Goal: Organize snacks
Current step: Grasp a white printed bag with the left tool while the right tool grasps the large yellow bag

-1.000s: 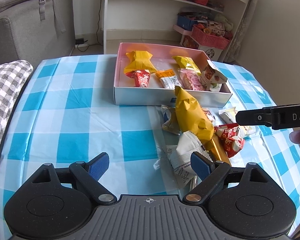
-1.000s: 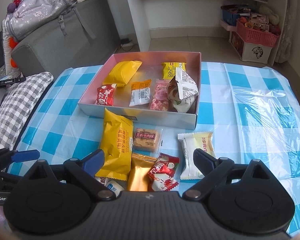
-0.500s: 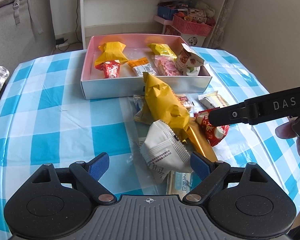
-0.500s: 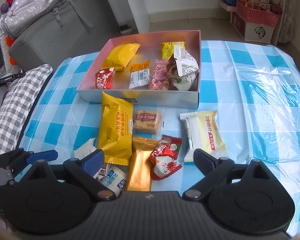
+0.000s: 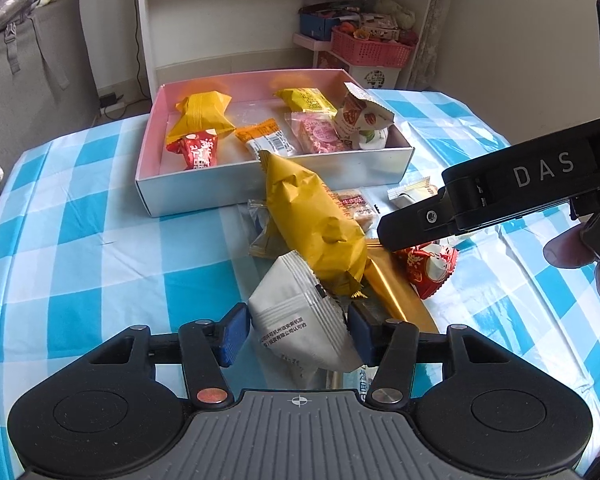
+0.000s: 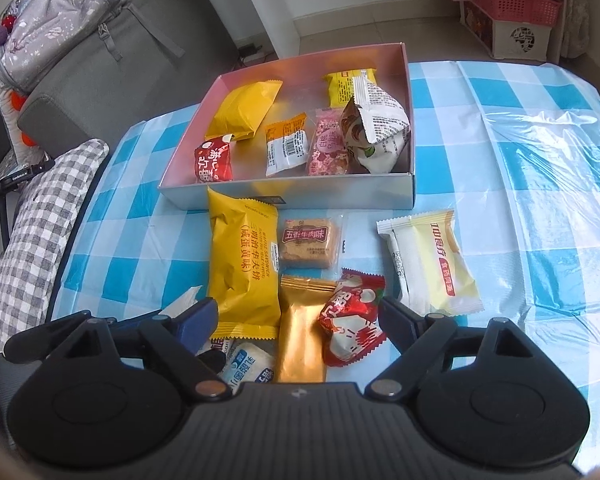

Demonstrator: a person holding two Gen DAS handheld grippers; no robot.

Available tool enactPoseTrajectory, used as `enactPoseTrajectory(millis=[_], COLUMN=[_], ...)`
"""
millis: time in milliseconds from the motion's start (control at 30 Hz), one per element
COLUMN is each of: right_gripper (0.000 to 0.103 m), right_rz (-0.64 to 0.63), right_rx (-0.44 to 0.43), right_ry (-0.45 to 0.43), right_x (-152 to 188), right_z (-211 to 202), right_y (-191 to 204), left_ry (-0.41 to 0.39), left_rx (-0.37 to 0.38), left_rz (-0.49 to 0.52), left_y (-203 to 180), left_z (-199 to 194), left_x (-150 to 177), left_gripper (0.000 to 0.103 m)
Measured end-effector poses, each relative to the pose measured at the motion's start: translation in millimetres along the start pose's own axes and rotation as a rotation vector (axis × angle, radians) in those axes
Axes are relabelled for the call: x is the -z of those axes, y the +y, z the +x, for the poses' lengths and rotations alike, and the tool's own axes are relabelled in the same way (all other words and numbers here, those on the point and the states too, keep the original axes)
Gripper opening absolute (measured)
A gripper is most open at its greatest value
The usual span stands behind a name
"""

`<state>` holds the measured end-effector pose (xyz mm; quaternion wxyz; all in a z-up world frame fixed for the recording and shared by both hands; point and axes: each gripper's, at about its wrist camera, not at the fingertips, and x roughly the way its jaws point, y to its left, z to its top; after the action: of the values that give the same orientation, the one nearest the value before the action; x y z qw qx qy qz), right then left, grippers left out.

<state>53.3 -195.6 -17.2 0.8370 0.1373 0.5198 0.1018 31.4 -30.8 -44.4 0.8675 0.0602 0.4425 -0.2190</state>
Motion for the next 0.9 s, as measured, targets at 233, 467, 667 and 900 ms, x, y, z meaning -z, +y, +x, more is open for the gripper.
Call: enactPoseTrajectory(millis=[233,467,667,900], right_gripper=[0.075,0.064,0.062,0.054], right_rz=[0.019,0.018,-0.013,-0.027], right_rx=[-0.028,-0.057,-0.032,0.013], right_ry=[0.011,0.047,0.081,0.107], right_x=[-4.3,-8.1,-6.5,-4.7], right_z=[8.3,25.9,43.5,59.1], right_y=[6.5,23.6,40.4,49.3], left_ry=[-0.009,-0.012,0.013,0.016], left_rx=[-0.039,-0.069,-0.096,-0.099], left_rz=[-0.026,-0.075,-0.109,-0.120], left_y=[13.1,38.3,58.1,68.2], left_z=[-7.3,-17.2,-20.4,-23.6], left_x=[-0.8,0.3,5.6,8.1], left_gripper=[0.043,0.043,0.043,0.043])
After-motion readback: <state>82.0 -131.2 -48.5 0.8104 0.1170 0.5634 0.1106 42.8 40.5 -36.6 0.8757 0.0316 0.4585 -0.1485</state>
